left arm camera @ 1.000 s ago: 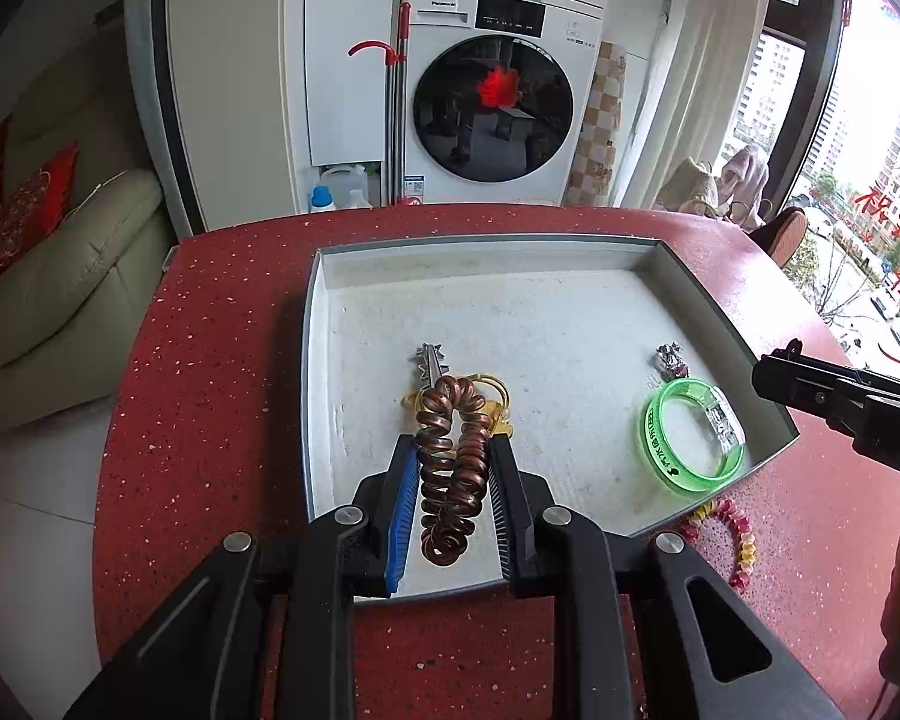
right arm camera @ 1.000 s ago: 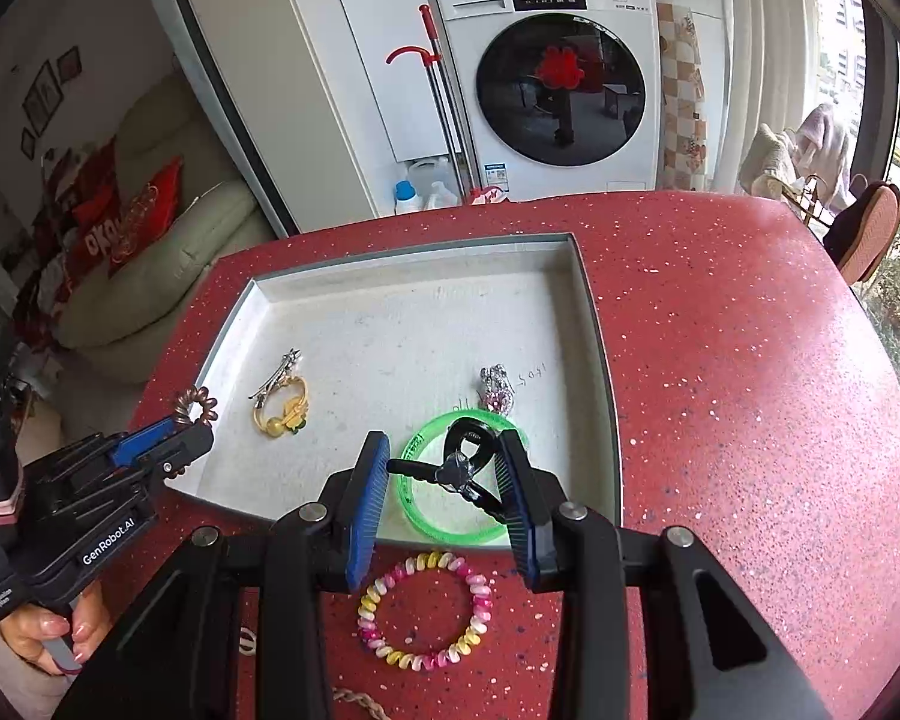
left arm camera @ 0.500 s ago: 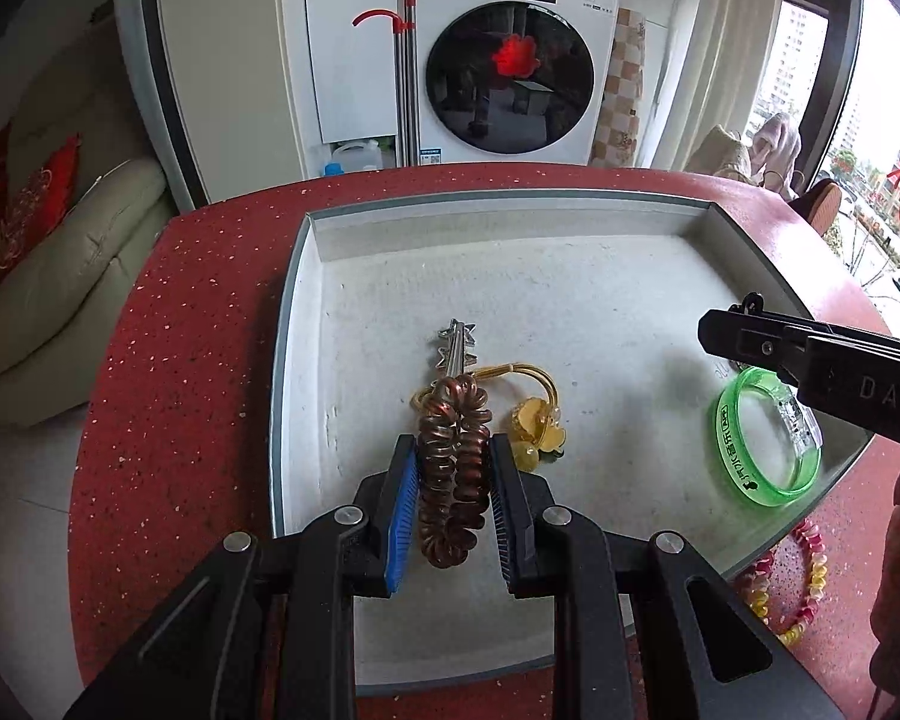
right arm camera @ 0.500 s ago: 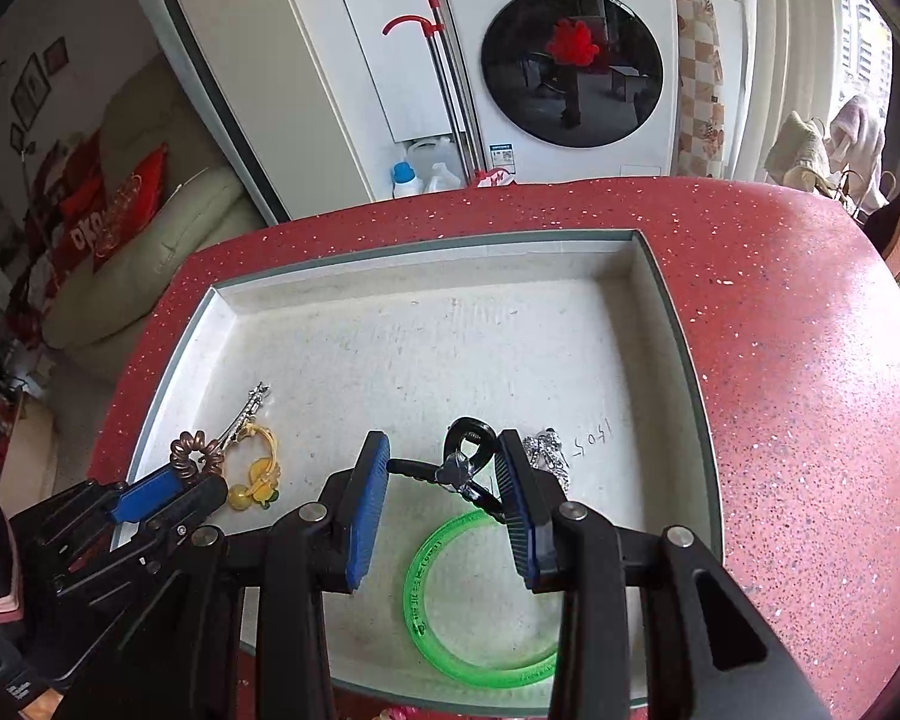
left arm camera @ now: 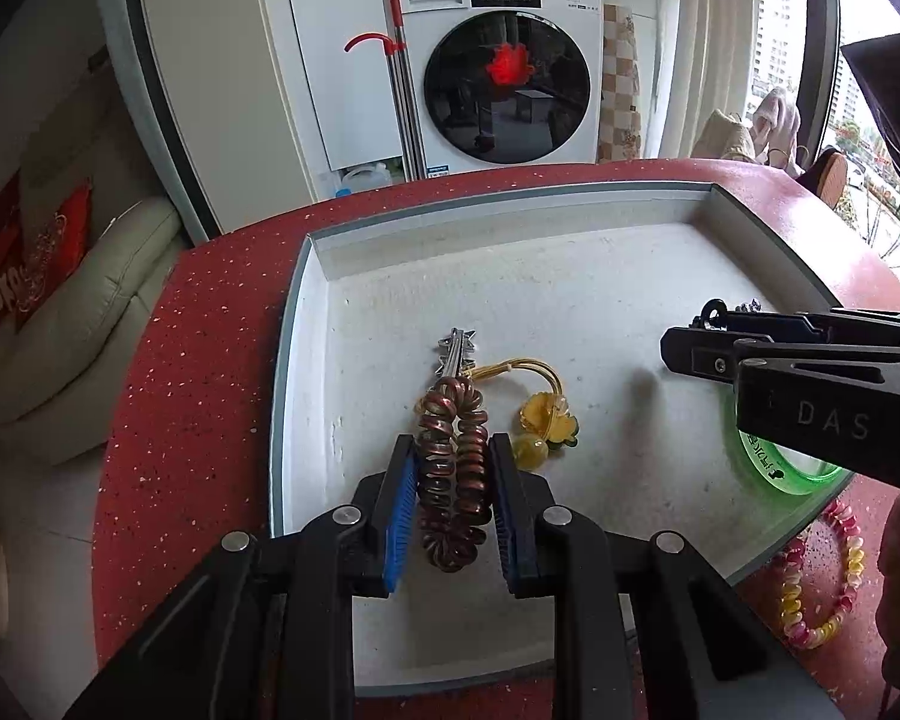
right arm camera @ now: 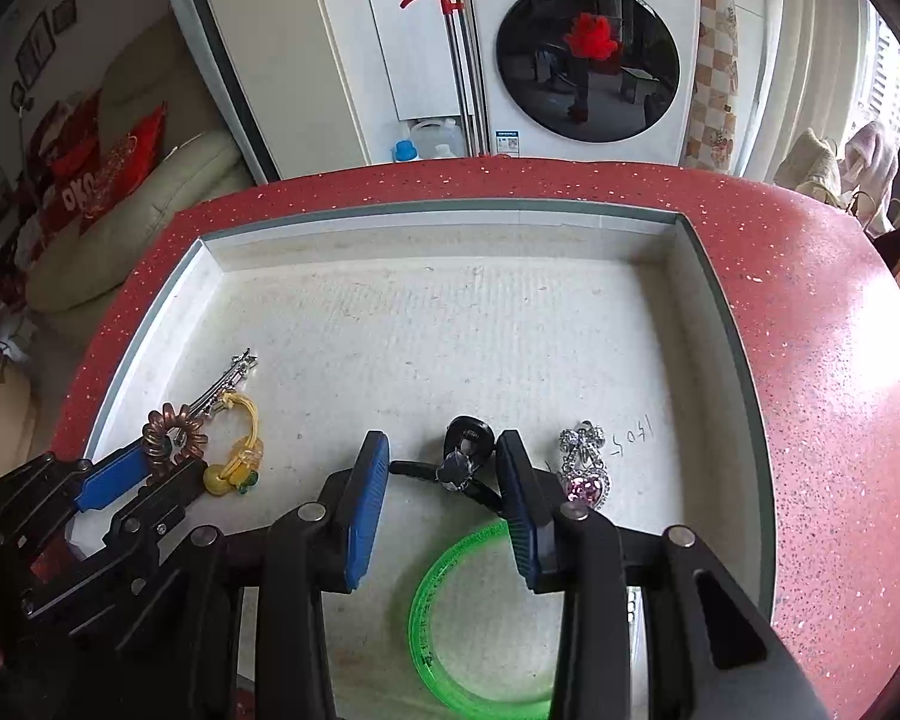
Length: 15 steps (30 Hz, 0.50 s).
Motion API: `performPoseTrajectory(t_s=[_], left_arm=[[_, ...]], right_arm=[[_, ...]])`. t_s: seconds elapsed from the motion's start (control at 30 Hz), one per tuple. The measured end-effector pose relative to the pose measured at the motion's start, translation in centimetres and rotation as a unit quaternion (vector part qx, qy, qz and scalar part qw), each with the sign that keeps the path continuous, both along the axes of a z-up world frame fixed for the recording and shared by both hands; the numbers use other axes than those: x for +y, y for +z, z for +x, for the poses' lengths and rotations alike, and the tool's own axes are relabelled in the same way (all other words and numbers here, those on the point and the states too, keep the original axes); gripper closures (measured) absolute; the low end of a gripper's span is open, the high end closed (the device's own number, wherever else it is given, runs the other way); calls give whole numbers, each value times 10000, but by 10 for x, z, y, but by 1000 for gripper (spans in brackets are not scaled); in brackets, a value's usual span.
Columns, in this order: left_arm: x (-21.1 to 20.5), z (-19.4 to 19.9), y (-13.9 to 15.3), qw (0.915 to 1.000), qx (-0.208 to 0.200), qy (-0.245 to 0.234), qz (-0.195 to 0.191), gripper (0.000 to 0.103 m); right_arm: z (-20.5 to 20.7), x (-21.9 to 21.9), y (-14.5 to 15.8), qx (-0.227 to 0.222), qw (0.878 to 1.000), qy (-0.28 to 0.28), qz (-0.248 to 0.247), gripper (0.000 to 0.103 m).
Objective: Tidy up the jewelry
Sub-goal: 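Open the right tool to drop the claw clip while the left tool releases the hair tie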
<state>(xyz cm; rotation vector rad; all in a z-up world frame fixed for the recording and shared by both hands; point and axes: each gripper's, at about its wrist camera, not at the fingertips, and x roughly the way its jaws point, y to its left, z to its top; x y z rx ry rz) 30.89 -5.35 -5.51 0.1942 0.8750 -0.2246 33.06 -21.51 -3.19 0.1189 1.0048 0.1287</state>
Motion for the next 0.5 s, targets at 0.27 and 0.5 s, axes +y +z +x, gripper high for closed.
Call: performPoseTrajectory(t_s=[0.27, 0.5], left_arm=[[6, -7, 9, 9998, -116, 92, -121, 37], [12, -19, 22, 9990, -356, 177, -195, 15]], right_arm=[[-12, -18, 22, -252, 9982, -173, 507, 33], [-36, -39, 35, -331, 9949, -477, 822, 31]])
